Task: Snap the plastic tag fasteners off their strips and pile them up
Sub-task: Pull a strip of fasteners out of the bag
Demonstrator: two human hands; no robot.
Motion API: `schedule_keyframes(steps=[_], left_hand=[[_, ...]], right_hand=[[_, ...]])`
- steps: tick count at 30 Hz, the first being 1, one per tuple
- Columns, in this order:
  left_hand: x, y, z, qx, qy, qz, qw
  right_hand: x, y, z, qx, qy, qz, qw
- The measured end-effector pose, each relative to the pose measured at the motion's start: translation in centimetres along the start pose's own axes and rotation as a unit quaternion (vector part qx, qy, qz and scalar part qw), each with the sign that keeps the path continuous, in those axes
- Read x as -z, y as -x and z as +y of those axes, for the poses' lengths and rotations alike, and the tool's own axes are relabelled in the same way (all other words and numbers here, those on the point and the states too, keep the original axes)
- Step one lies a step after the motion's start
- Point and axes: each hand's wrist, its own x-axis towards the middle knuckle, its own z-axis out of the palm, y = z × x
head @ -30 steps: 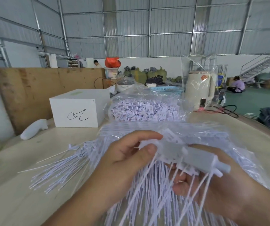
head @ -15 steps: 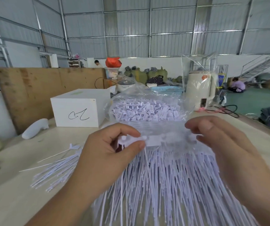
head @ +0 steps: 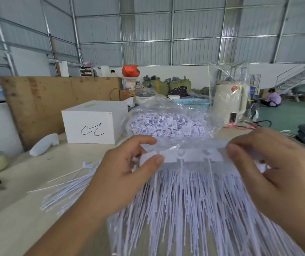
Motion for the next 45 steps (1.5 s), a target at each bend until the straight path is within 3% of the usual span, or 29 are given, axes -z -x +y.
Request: schedule_keyframes(steps=[5,8,13,17,22,25,28,32,38,40,45], left_hand=[[0.0,-0.2,-0.9,0.001,-0.077,-0.023,0.997],[0.3,-0.5,-0.9,0.002,-0.106,-0.021,0.994],[1.2,-0.6,-2.1,0.074,-0.085,-0.123,0.986],[0.5,-0.5,-2.2,0.061,-0.057,-0.074,0.994],[-0.6,0.2,-1.0,-0.004,-0.051,-0.075,0.996],[-0.9,0.4,-0.4,-0.028,-0.017,-0.066,0.997],[-1.6,0.8,0.2,-0.020,0.060,-0.079,0.995],[-2.0,0.9,0.6,0.002,0.129,-0.145,0.981],[-0.7,0.6,0.7,0.070,0.210,-0.297,0.929],[-1.0,0.6,0.7,0.084,0.209,-0.263,0.938],[-3.6,1.0,1.6,0.066,0.191,-0.038,0.979]], right_hand=[[0.0,0.2,0.4,-0.035,0.155,-0.073,0.985],[0.1,0.0,0.6,-0.069,0.188,-0.045,0.979],[0.1,0.3,1.0,-0.085,0.211,-0.054,0.972],[-0.2,0.8,1.2,-0.067,0.265,-0.116,0.955],[-0.7,1.1,-0.9,-0.038,0.308,-0.194,0.931],[-1.5,1.5,-2.0,0.003,0.244,-0.224,0.944],[-2.6,2.1,-2.4,0.020,0.054,-0.279,0.958],[-3.5,2.5,-1.2,-0.030,-0.122,-0.348,0.929],[-3.0,2.1,-0.4,0.001,-0.166,-0.327,0.930],[-2.9,2.1,-0.6,0.006,-0.144,-0.312,0.939],[-2.7,2.1,-1.9,-0.048,-0.078,-0.245,0.965]])
